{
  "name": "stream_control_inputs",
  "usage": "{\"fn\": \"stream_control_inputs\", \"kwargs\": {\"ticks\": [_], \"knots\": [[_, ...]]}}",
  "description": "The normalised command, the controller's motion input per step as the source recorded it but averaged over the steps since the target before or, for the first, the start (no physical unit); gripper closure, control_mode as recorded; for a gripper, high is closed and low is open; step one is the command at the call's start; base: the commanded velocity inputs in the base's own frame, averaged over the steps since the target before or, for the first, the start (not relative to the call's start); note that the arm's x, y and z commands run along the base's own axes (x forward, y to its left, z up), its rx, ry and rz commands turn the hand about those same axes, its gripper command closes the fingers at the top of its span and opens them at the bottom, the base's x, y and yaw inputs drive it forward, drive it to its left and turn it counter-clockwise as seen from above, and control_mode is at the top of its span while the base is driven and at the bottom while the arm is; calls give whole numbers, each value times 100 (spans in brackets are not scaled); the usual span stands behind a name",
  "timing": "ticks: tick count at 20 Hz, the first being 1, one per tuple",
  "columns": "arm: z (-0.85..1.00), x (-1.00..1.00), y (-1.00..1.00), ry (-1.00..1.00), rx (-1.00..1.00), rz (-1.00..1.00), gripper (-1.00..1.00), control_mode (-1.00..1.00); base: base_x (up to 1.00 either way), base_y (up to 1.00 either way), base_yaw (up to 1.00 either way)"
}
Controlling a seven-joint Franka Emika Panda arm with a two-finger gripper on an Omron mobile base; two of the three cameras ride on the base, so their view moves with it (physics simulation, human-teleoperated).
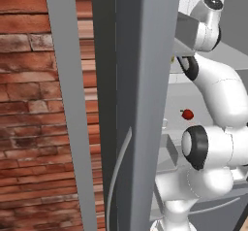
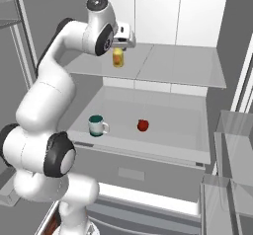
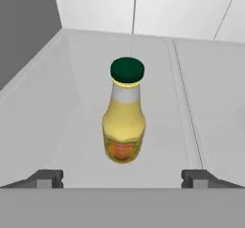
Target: Place the mustard and mayonnaise from the counter to the top shelf of the fridge. If the existing items in the fridge are on the top shelf, move them to other shelves.
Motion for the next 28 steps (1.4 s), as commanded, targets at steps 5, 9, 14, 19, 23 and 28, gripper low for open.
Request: {"fn": "stream_control_inputs", "kwargs": {"ticks": [5, 9, 14, 19, 23, 28], "knots": [[1, -73, 0, -30, 1, 0, -100, -100, 0, 0, 0], [22, -100, 0, -28, 2, 0, -100, -100, 0, 0, 0], [40, -100, 0, -3, 0, 0, -100, -100, 0, 0, 0], [13, -100, -5, 10, 0, 0, -100, -100, 0, 0, 0], [-4, -100, -14, 24, -5, 0, -100, -100, 0, 0, 0], [-42, -100, -4, 35, -14, 0, -100, -100, 0, 0, 0]]}}
